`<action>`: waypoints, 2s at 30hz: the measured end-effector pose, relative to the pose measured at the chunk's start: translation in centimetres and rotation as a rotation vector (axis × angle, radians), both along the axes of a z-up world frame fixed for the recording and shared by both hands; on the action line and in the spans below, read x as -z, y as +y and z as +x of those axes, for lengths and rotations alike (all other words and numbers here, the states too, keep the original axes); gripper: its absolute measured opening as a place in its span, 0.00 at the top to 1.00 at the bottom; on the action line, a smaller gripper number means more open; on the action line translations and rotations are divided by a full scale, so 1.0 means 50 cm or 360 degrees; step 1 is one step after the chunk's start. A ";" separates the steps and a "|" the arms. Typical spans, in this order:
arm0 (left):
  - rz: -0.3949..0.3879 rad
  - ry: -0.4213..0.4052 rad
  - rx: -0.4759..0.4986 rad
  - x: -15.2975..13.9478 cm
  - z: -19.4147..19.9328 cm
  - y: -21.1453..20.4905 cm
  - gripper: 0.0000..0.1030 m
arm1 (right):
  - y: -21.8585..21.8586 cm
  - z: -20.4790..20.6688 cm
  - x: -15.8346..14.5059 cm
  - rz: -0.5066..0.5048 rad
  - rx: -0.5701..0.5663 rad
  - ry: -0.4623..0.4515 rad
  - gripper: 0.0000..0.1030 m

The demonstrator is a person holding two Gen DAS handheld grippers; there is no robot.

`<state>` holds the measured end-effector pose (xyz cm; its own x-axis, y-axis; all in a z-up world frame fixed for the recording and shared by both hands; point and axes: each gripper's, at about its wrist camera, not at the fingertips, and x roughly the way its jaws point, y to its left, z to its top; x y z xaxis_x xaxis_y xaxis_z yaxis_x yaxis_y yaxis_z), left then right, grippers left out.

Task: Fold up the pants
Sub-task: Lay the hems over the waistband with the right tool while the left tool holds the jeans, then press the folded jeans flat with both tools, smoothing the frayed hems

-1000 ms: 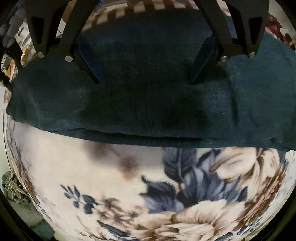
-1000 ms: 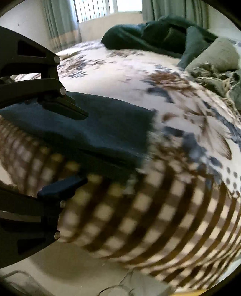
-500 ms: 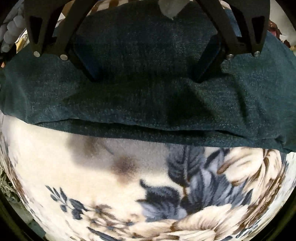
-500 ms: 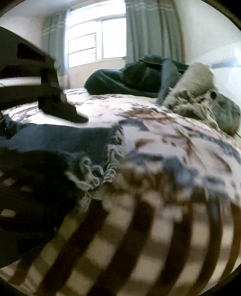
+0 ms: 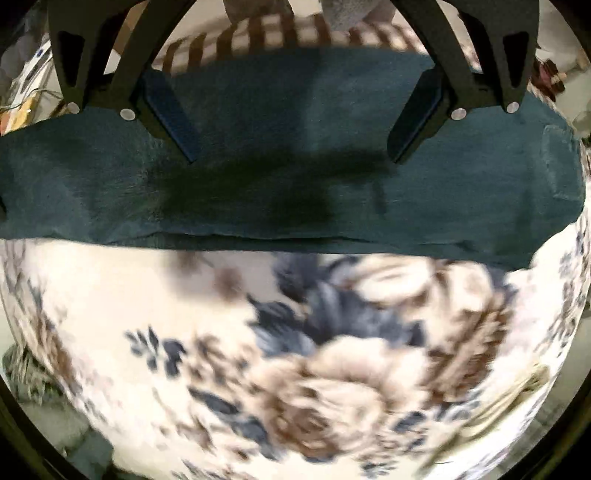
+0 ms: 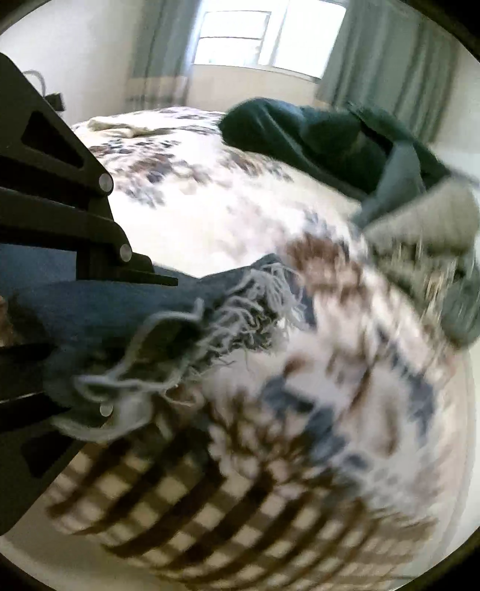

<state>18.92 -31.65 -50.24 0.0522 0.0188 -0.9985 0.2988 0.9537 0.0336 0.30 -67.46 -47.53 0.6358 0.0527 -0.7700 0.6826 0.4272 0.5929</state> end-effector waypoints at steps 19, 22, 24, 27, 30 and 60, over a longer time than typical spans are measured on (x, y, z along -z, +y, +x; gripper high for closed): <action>-0.0065 -0.0171 -0.0473 -0.144 -0.043 0.547 0.00 | 0.710 0.214 -0.076 -0.0337 -0.0670 0.0153 0.94; -0.0052 -0.0164 -0.0539 -0.127 -0.047 0.622 0.00 | 0.807 0.246 -0.034 -0.0353 -0.0749 0.0206 0.94; -0.0059 -0.0157 -0.0587 -0.120 -0.051 0.668 0.00 | 0.868 0.268 -0.006 -0.0360 -0.0808 0.0243 0.94; -0.0070 -0.0156 -0.0669 -0.109 -0.059 0.732 0.00 | 0.948 0.301 0.036 -0.0419 -0.0878 0.0335 0.94; -0.0081 -0.0148 -0.0720 -0.097 -0.063 0.771 0.00 | 0.992 0.337 0.095 -0.0398 -0.0934 0.0510 0.88; -0.0240 -0.0028 -0.0490 -0.032 0.037 0.477 0.00 | 0.683 0.226 0.012 -0.0383 -0.0833 0.0678 0.00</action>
